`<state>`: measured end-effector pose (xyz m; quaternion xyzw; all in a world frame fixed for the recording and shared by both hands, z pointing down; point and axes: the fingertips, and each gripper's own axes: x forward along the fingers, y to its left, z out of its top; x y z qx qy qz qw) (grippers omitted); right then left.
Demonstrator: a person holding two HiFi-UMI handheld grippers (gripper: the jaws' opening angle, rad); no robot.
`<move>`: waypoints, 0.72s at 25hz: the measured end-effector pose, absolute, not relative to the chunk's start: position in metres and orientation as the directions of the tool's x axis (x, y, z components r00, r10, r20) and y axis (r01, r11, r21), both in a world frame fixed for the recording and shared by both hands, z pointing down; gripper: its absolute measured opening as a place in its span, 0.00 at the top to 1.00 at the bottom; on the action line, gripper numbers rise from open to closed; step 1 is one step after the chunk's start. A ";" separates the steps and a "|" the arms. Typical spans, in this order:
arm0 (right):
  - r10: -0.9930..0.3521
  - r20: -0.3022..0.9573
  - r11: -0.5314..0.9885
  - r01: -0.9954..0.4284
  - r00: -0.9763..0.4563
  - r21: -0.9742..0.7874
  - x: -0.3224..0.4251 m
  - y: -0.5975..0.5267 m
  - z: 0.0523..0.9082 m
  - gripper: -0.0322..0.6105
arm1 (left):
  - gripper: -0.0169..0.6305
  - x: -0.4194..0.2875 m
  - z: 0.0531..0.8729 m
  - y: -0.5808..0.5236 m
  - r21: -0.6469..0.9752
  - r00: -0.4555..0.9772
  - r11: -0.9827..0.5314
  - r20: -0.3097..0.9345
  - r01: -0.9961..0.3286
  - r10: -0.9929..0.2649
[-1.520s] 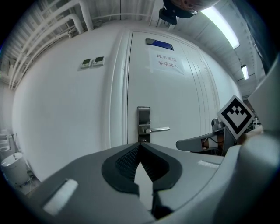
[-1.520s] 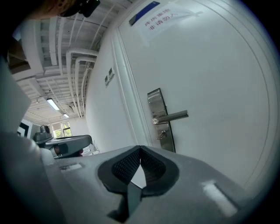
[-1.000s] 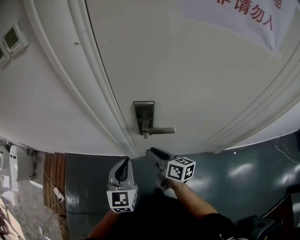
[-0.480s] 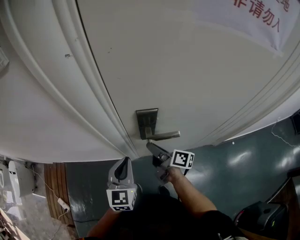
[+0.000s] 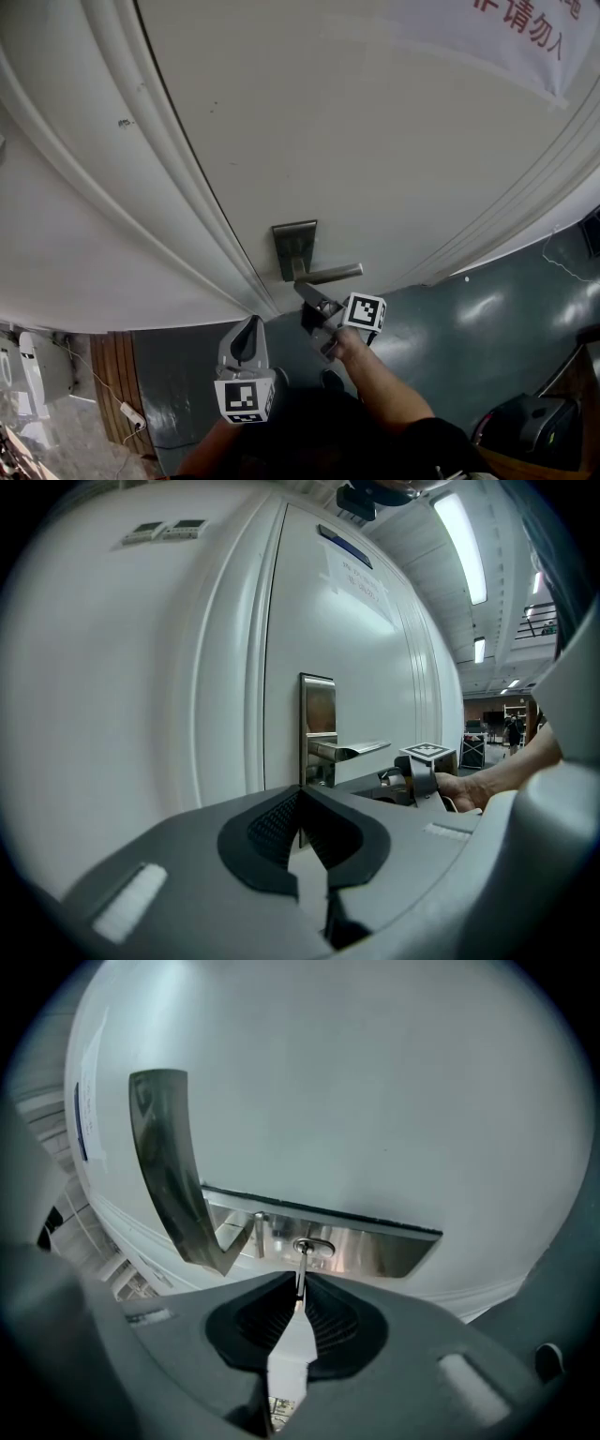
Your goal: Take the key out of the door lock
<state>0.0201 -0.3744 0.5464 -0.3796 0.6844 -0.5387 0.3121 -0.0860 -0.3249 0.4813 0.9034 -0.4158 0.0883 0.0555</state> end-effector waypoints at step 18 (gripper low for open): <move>-0.861 0.011 0.082 -0.162 -0.508 -0.983 0.009 -0.344 0.551 0.93 | 0.95 -0.078 0.478 -0.325 0.034 0.655 -0.662 0.193 -0.749 -0.731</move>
